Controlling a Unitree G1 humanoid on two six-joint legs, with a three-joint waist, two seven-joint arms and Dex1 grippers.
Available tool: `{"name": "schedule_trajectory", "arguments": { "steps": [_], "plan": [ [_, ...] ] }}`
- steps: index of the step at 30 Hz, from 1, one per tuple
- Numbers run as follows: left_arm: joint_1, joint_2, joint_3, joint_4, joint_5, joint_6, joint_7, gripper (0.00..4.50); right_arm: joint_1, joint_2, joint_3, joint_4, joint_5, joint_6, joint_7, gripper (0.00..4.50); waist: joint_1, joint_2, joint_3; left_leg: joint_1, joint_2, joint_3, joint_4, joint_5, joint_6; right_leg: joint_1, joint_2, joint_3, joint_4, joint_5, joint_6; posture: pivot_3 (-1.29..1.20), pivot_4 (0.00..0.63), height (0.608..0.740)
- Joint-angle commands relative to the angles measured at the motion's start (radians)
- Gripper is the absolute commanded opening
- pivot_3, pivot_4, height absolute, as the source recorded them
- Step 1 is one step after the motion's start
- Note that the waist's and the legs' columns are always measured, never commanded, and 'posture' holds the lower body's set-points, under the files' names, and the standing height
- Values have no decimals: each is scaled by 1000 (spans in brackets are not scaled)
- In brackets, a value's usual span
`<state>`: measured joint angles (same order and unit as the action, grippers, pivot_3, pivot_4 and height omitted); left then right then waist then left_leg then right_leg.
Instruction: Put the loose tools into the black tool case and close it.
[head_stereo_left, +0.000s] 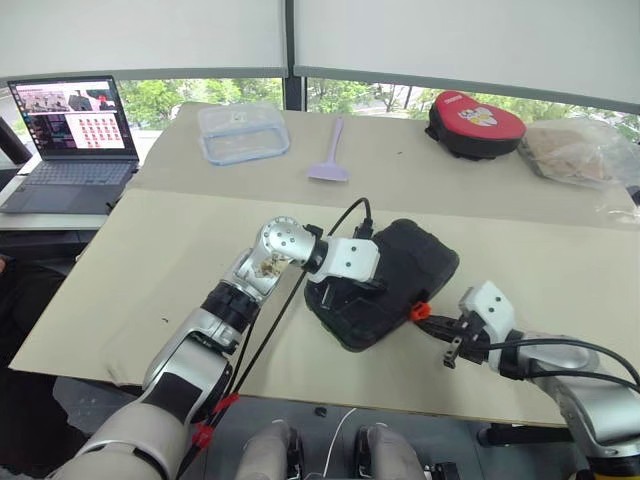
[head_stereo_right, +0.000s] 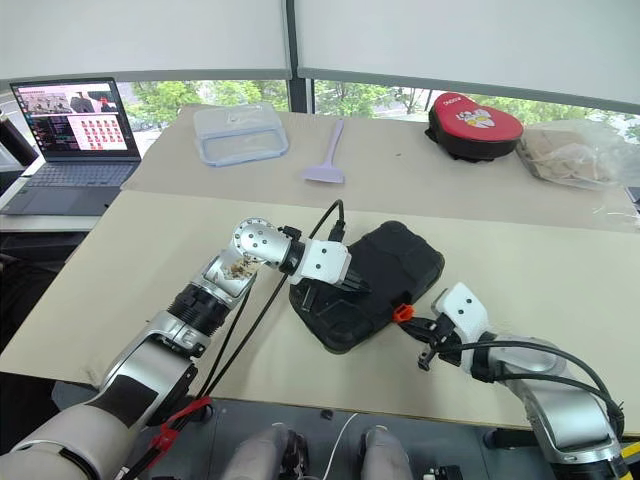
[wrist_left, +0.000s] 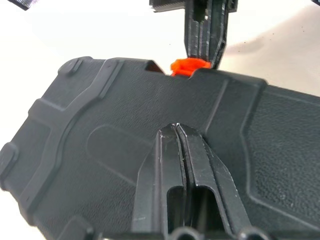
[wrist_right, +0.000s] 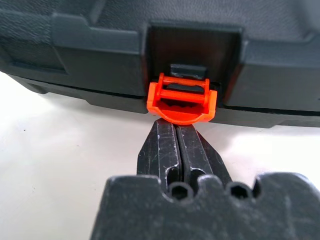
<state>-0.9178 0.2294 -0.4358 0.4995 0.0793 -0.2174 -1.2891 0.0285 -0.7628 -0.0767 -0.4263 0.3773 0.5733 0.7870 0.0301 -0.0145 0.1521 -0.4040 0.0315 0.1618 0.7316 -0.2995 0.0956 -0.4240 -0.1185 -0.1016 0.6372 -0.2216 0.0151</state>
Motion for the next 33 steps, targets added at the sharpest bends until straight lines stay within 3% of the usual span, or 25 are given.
{"name": "schedule_trajectory", "arguments": {
  "steps": [1, 20, 33],
  "plan": [
    [37, -11, -60, 29, 43, -9, 1, 107, -32, -12, -53, -80, 31, -46, 21, 0, -1, 0, 0, 0, 0, 0, 0, 0, 0, 0, 0, 0, 0, 0, 0, 0, 150, 731],
    [47, -2, -64, 35, 51, -19, -2, 107, -114, -31, -28, -66, -8, -51, 65, 0, -14, 2, -1, 1, 0, 0, 0, 0, 0, 0, 0, 0, 0, 0, 0, 0, 150, 731],
    [53, 14, -42, 48, 41, -6, 14, 107, -74, -74, -46, -14, -30, -89, 110, 0, -10, 4, -3, 1, 0, 0, 0, -1, 1, 1, -2, 0, 0, 0, 0, 0, 150, 731]
  ]
}}
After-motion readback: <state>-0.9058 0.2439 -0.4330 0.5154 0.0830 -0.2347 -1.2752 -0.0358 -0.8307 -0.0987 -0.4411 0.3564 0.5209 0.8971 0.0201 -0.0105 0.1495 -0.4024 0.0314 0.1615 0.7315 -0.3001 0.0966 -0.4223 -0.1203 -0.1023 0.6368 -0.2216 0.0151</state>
